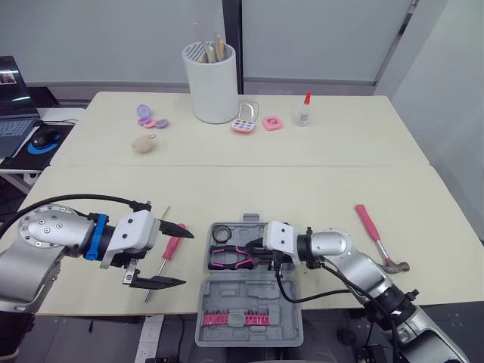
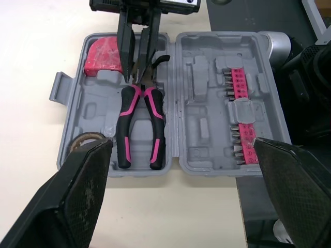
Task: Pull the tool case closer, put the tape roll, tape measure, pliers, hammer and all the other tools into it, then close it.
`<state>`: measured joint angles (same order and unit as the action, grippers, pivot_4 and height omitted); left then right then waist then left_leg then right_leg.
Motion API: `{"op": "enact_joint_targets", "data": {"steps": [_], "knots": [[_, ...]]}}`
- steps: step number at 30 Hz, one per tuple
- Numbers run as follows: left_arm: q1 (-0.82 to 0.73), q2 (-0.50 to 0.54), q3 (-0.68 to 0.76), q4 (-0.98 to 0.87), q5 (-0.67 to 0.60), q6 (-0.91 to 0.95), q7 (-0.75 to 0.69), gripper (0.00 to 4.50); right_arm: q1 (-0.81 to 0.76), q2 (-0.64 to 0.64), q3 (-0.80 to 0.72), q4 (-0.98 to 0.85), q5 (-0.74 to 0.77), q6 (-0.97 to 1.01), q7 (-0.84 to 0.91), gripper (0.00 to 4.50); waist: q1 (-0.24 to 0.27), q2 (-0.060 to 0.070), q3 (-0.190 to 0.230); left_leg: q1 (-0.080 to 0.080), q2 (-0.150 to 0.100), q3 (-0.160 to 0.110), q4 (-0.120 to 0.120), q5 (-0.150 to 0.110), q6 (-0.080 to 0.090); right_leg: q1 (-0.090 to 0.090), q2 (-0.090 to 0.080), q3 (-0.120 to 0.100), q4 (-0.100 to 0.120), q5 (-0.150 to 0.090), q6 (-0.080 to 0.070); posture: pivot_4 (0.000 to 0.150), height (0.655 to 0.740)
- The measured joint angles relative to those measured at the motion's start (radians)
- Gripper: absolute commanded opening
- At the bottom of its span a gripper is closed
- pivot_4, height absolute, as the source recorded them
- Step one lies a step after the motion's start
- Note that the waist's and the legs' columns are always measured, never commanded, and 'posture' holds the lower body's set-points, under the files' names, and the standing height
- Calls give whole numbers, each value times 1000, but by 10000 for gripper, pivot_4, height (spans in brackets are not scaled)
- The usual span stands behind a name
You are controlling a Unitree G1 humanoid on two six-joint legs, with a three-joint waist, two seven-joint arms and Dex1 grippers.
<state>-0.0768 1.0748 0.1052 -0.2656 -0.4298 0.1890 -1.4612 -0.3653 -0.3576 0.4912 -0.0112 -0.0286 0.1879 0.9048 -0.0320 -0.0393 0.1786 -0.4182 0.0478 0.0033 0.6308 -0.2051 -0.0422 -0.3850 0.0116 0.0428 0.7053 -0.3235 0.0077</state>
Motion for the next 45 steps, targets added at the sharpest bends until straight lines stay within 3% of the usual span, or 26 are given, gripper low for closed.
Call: {"op": "enact_joint_targets", "data": {"steps": [15,29,35,40,45], "knots": [[10,0,1,-3,0,-2,19,45000,-51,24,45,184,-119,-132,-41,301,0,0,-2,3,0,0,0,0,0,1,0,0,2,0,0,1500,7400],[44,-2,13,-6,0,-2,58,45000,-49,33,15,194,-80,-136,-22,301,0,0,-2,3,0,0,0,0,0,1,0,0,2,0,0,1500,7400],[50,-10,30,4,-25,30,81,45000,-47,-60,-111,1,90,-33,83,11573,1,1,-2,2,0,0,0,0,0,1,-1,0,2,0,0,1500,7400],[82,13,135,65,-124,190,75,45000,-5,-308,-311,-165,295,107,239,23996,3,1,-1,2,0,0,0,0,0,1,-3,-1,2,0,0,1500,7400],[93,40,216,165,-140,237,52,45000,53,-528,-483,-185,430,220,357,38250,2,3,0,2,0,1,0,0,0,1,-3,0,2,-1,-1,1500,7400]]}}
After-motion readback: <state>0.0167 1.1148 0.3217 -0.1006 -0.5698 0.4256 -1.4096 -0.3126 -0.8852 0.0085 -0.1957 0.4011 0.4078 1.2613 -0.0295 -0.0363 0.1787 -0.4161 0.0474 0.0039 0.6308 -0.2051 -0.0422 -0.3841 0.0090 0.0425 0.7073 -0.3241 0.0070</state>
